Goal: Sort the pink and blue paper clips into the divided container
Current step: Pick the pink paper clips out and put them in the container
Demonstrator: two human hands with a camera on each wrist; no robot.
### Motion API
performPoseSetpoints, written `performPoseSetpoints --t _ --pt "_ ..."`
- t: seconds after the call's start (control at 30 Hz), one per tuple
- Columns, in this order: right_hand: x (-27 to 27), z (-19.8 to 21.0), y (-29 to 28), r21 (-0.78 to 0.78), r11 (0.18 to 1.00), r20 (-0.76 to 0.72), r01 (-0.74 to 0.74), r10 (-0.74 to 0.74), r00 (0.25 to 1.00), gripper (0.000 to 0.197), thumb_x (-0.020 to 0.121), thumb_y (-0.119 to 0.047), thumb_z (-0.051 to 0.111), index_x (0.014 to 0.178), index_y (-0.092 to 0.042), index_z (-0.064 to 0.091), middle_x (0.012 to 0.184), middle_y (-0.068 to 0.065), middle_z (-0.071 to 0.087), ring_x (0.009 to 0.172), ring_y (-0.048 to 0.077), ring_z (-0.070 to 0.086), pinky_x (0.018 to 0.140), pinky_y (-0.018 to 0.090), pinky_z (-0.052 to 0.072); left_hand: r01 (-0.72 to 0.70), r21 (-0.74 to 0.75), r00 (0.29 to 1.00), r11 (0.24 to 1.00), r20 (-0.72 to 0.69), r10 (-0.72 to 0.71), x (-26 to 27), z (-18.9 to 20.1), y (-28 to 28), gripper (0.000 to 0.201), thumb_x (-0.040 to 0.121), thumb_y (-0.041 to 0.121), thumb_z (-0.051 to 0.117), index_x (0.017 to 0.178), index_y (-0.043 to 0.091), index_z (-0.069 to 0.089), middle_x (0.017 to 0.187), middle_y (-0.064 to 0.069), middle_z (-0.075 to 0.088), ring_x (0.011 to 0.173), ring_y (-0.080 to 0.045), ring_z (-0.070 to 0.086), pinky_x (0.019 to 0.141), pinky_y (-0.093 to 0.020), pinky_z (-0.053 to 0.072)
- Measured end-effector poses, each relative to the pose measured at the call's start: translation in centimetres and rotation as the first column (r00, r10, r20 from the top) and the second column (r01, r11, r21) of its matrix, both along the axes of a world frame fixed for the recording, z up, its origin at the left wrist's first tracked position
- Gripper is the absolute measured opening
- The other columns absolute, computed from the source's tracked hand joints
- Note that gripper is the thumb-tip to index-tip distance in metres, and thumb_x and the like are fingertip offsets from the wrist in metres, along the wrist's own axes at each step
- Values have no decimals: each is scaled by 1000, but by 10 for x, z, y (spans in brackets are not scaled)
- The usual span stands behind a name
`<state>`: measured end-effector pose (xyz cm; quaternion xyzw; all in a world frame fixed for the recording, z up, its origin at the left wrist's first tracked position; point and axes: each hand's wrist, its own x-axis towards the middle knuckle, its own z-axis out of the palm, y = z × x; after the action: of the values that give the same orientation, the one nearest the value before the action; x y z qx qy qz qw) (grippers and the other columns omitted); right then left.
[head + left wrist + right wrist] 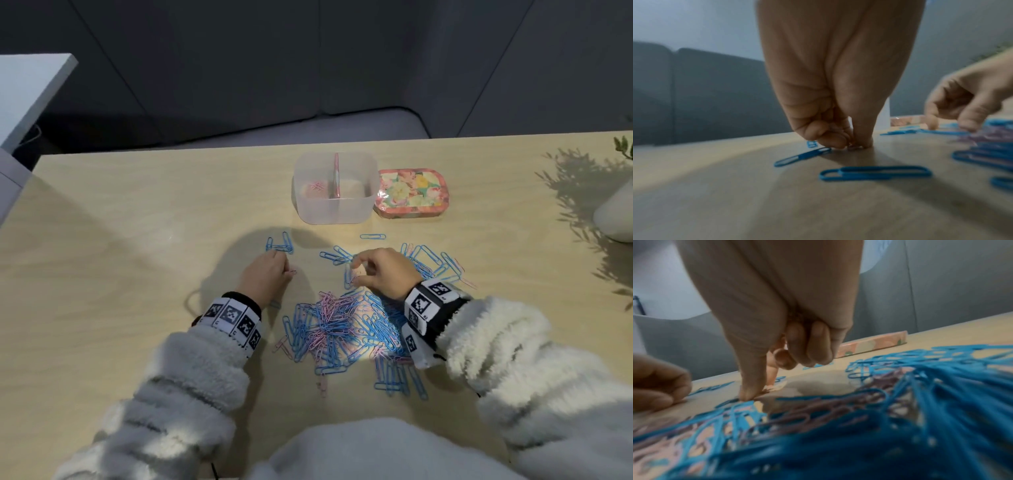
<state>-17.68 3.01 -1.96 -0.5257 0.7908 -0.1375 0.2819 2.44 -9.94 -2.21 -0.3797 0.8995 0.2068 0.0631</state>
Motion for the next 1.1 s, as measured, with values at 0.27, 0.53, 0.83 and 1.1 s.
performPoseSetpoints --t 0.27,0.53,0.83,1.1 --pt "13 6 4 110 929 -426 -352 364 828 23 95 -28 45 102 -9 57 114 8 54 90 33 63 65 36 39 167 -83 957 982 254 -141 -18 9 -1 24 98 17 36 107 -2 48 114 -18 56 103 -33 56 84 -39 45" --pt "0 12 16 -49 997 3 -66 66 998 12 92 -10 45 86 -8 55 86 13 62 81 30 56 70 31 39 -52 -63 934 997 -356 26 -65 66 -24 11 87 7 48 82 3 57 85 -18 61 81 -31 55 71 -35 36" --pt "-7 45 -16 85 897 604 433 -392 693 32 95 -3 39 67 -7 55 56 8 46 31 5 40 29 13 28 -42 -73 958 996 -287 19 -106 64 -42 25 93 15 42 105 3 61 111 -19 64 105 -34 57 88 -40 43" --pt "-6 88 -78 45 829 788 557 -372 490 28 88 3 37 65 -6 49 57 10 42 46 19 38 33 17 27 -23 -263 934 964 -350 -74 -63 36 -21 19 83 9 51 93 3 67 86 -17 67 89 -35 59 75 -44 52"
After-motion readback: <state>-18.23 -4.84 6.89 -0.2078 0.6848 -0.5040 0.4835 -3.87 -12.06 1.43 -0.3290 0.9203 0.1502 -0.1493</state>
